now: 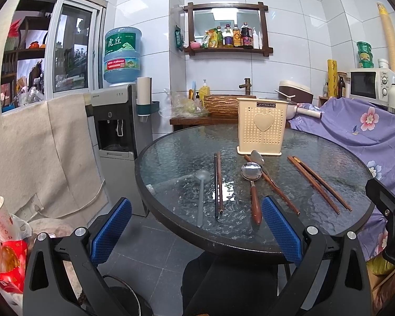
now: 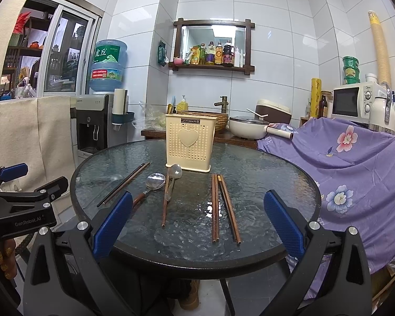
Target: Organize utensils
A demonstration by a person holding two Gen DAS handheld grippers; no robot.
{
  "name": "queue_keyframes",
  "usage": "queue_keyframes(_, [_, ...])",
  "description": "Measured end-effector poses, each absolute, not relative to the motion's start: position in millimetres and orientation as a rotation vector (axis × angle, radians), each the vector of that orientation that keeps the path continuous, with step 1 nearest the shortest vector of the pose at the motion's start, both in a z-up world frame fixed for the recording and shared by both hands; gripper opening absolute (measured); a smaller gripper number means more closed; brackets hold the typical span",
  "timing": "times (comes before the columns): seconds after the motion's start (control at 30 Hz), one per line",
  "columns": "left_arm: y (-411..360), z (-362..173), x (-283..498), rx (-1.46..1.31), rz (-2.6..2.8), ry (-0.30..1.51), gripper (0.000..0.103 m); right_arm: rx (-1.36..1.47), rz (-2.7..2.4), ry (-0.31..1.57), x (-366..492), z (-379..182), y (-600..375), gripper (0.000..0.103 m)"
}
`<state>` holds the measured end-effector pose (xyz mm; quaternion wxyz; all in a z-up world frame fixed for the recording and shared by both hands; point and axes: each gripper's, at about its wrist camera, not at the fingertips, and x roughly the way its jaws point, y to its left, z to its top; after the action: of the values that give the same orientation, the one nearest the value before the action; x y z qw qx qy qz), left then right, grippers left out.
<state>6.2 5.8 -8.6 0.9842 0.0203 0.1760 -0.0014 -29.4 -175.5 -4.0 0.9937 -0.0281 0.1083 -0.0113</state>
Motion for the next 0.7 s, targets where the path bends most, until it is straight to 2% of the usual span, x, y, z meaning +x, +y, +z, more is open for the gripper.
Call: queue_keyframes(0.7, [5.4,-13.6,11.3,0.058,-0.031,0.357,0.097,-0.073,-0.008,0.241,-20.6,-13.5,-170.3,0.098])
